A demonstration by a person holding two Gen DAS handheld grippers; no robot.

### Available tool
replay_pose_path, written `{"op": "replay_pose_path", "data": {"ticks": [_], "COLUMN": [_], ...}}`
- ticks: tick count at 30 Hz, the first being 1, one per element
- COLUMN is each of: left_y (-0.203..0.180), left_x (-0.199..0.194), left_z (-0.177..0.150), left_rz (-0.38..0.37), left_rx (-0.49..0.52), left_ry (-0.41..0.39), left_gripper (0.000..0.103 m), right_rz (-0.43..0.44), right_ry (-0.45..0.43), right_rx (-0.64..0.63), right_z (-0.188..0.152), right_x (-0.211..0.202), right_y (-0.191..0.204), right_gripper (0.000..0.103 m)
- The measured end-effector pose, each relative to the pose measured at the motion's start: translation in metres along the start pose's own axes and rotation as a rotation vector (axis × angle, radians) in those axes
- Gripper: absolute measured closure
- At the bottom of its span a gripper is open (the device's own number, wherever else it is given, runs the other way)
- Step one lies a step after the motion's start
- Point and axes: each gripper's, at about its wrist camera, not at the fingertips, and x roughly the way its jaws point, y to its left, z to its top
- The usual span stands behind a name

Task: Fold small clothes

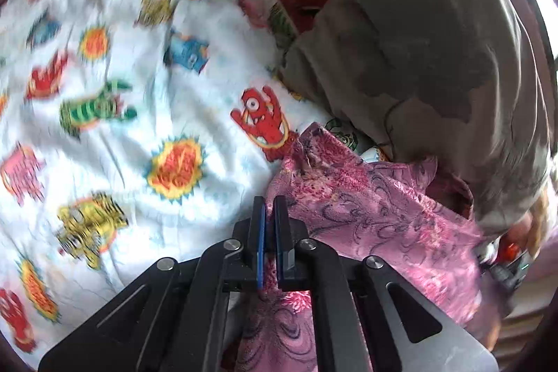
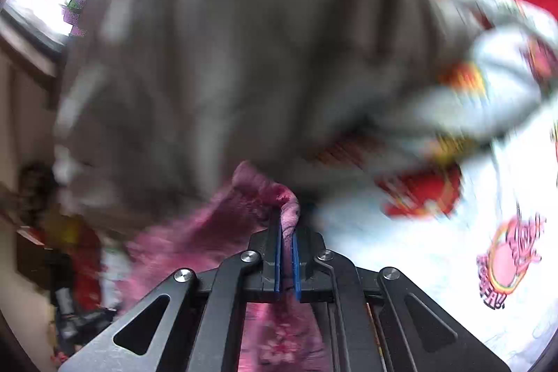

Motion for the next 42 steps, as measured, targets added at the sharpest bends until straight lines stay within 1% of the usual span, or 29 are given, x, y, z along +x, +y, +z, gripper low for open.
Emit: {"op": "replay_pose_path", "data": {"ticks": [1, 2, 4, 5, 6, 7, 8, 9, 11, 13, 14, 15, 17, 18, 19, 20, 22, 25, 27, 28, 31, 33, 35, 36, 37, 38, 39, 40, 42], "left_y": [0.002, 0.003, 0.007, 0.007, 0.006, 0.006, 0.005, 0.005, -0.003, -0.013, -0.013, -0.012, -0.008, -0.008, -0.008, -0.009, -0.008, -0.008, -0.019, -0.026, -0.044, -0.047, -0.044, -0.044, -0.045, -0.048, -0.049, -0.049, -0.049], "left_x": [-0.004, -0.011, -0.03, -0.041, -0.051, -0.062, -0.07, -0.078, -0.081, -0.067, -0.057, -0.053, -0.053, -0.054, -0.056, -0.059, -0.065, -0.087, -0.1, -0.102, -0.094, -0.086, -0.073, -0.07, -0.068, -0.068, -0.069, -0.069, -0.069], "left_z": [-0.001, -0.001, -0.008, -0.014, -0.023, -0.034, -0.047, -0.058, -0.083, -0.097, -0.106, -0.112, -0.123, -0.124, -0.126, -0.127, -0.128, -0.132, -0.137, -0.141, -0.154, -0.164, -0.169, -0.171, -0.173, -0.174, -0.175, -0.175, -0.174], "left_rz": [-0.02, -0.053, -0.117, -0.136, -0.16, -0.184, -0.205, -0.215, -0.161, -0.081, -0.042, -0.015, 0.011, 0.02, 0.032, 0.038, 0.045, -0.009, -0.023, -0.003, 0.14, 0.202, 0.236, 0.249, 0.26, 0.269, 0.274, 0.274, 0.271], "left_rx": [-0.016, -0.029, -0.028, -0.01, 0.009, 0.028, 0.045, 0.062, 0.11, 0.144, 0.139, 0.138, 0.14, 0.143, 0.143, 0.143, 0.135, 0.111, 0.135, 0.161, 0.258, 0.283, 0.291, 0.3, 0.315, 0.328, 0.332, 0.334, 0.334], "left_ry": [0.001, 0.009, 0.022, 0.022, 0.025, 0.03, 0.034, 0.032, 0.029, 0.076, 0.116, 0.128, 0.096, 0.086, 0.087, 0.087, 0.092, 0.08, 0.062, 0.053, 0.015, 0.033, 0.06, 0.061, 0.05, 0.043, 0.043, 0.048, 0.049], "left_gripper": [0.1, 0.1, 0.099, 0.099, 0.095, 0.093, 0.084, 0.074, 0.069, 0.069, 0.069, 0.069, 0.069, 0.069, 0.069, 0.069, 0.069, 0.069, 0.069, 0.069, 0.068, 0.068, 0.068, 0.067, 0.067, 0.066, 0.064, 0.064, 0.063], "right_rz": [0.011, 0.018, 0.034, 0.073, 0.095, 0.104, 0.106, 0.105, 0.104, 0.106, 0.117, 0.12, 0.145, 0.132, 0.092, 0.048, 0.012, -0.016, -0.047, -0.03, 0.015, 0.009, -0.023, -0.073, -0.133, -0.139, -0.119, -0.116, -0.127], "right_ry": [0.037, 0.044, 0.018, 0.024, 0.036, 0.048, 0.053, 0.051, 0.073, 0.112, 0.112, 0.1, 0.039, 0.021, 0.03, 0.07, 0.134, 0.085, 0.034, 0.016, 0.0, 0.007, 0.041, 0.079, 0.15, 0.184, 0.145, 0.142, 0.179], "right_rx": [0.003, 0.007, 0.019, 0.017, 0.015, 0.012, 0.007, 0.003, 0.008, 0.016, -0.01, -0.044, -0.065, -0.071, -0.083, -0.083, -0.036, -0.005, 0.001, 0.002, -0.036, -0.077, -0.087, -0.08, -0.062, -0.039, -0.02, 0.002, 0.041], "right_z": [-0.005, -0.009, -0.019, -0.026, -0.033, -0.041, -0.053, -0.066, -0.09, -0.112, -0.119, -0.123, -0.126, -0.129, -0.131, -0.134, -0.141, -0.143, -0.144, -0.143, -0.152, -0.164, -0.173, -0.179, -0.186, -0.19, -0.192, -0.192, -0.191], "right_x": [0.006, 0.006, -0.01, -0.018, -0.026, -0.035, -0.046, -0.056, -0.068, -0.07, -0.08, -0.085, -0.113, -0.116, -0.115, -0.11, -0.098, -0.114, -0.128, -0.133, -0.138, -0.134, -0.122, -0.11, -0.094, -0.085, -0.089, -0.09, -0.091], "right_y": [-0.002, -0.002, -0.001, 0.0, -0.002, -0.004, -0.009, -0.013, -0.025, -0.035, -0.037, -0.029, -0.03, -0.029, -0.03, -0.036, -0.047, -0.037, -0.022, -0.013, 0.015, 0.027, 0.028, 0.025, 0.02, 0.014, 0.012, 0.013, 0.012], "right_gripper": [0.098, 0.091, 0.089, 0.082, 0.076, 0.064, 0.059, 0.059, 0.058, 0.062, 0.085, 0.1, 0.099, 0.099, 0.099, 0.099, 0.099, 0.09, 0.089, 0.088, 0.071, 0.071, 0.071, 0.071, 0.072, 0.072, 0.073, 0.073, 0.073]}}
